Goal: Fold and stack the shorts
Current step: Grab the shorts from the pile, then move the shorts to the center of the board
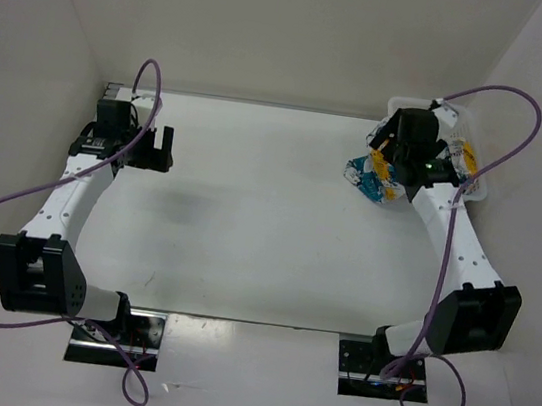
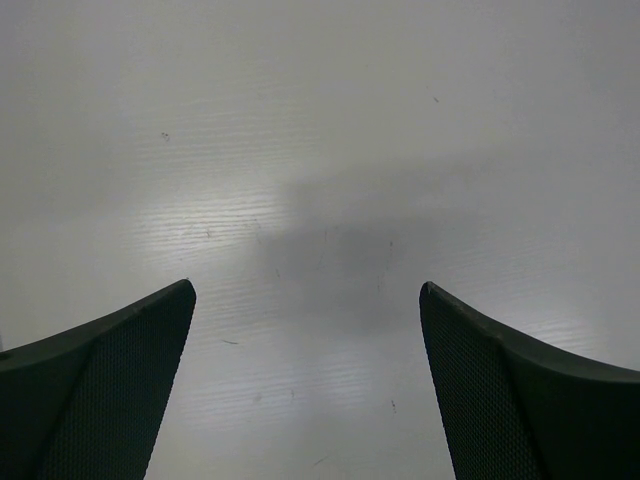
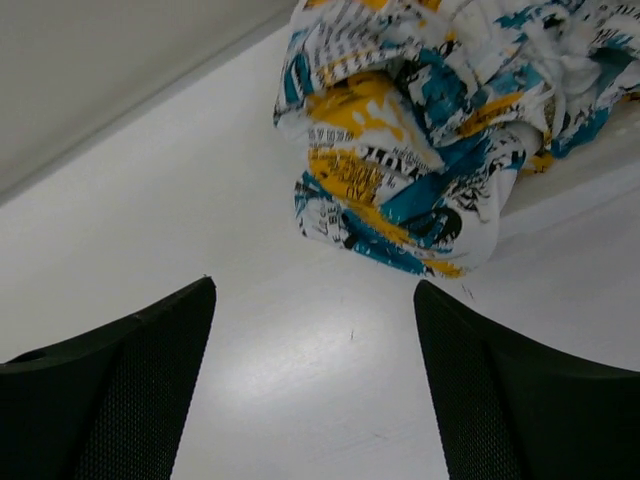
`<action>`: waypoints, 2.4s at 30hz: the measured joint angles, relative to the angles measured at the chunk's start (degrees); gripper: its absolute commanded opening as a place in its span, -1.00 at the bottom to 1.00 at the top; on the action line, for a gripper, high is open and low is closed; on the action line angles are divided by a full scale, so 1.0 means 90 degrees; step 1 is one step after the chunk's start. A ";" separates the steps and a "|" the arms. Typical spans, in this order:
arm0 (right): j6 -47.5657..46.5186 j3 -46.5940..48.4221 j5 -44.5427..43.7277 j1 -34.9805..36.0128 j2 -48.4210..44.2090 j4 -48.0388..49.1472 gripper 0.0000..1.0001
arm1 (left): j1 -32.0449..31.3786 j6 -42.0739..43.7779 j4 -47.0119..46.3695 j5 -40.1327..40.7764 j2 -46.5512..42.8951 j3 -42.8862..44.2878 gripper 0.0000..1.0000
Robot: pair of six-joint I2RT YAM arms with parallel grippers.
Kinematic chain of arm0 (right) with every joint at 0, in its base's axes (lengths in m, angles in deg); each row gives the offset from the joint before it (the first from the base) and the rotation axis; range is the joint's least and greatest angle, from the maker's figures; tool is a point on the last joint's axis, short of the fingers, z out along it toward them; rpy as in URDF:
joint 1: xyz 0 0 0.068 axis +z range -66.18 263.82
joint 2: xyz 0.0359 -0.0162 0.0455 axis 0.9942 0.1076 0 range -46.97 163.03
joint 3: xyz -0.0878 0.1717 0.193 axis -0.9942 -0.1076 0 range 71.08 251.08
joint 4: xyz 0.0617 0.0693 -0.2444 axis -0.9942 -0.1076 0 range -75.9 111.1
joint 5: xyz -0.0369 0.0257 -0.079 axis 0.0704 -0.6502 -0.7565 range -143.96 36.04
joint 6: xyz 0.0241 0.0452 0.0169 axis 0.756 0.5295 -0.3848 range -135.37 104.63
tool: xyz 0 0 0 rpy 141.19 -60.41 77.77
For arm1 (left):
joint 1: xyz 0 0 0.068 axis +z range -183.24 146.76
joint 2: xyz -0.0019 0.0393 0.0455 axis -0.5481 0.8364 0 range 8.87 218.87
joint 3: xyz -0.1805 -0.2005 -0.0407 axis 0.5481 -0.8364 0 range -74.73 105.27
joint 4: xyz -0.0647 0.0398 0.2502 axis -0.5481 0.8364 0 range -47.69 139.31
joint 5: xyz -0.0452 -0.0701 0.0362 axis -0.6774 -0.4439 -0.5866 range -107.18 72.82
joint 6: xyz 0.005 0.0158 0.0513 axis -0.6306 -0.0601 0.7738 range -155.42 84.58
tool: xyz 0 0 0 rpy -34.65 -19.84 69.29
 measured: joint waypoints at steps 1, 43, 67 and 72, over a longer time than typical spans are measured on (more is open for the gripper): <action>0.0109 0.0206 0.0095 -0.0240 0.0151 0.0002 0.69 | 0.0000 -0.0002 0.0024 -0.0017 0.0002 0.0032 0.99; 0.0182 1.0790 0.2125 0.1156 0.4167 -0.1540 -0.99 | 0.0051 -0.0005 0.0702 -0.0743 0.0391 0.1328 0.99; 0.0440 0.9139 0.0869 0.2152 0.5445 -0.5027 0.82 | 0.0442 -0.0017 0.0648 -0.1734 -0.0308 0.0780 0.73; 0.0488 0.6496 0.0211 0.2205 0.3436 -0.4405 0.73 | 0.0070 -0.0029 0.0539 -0.2174 -0.0760 -0.0423 0.29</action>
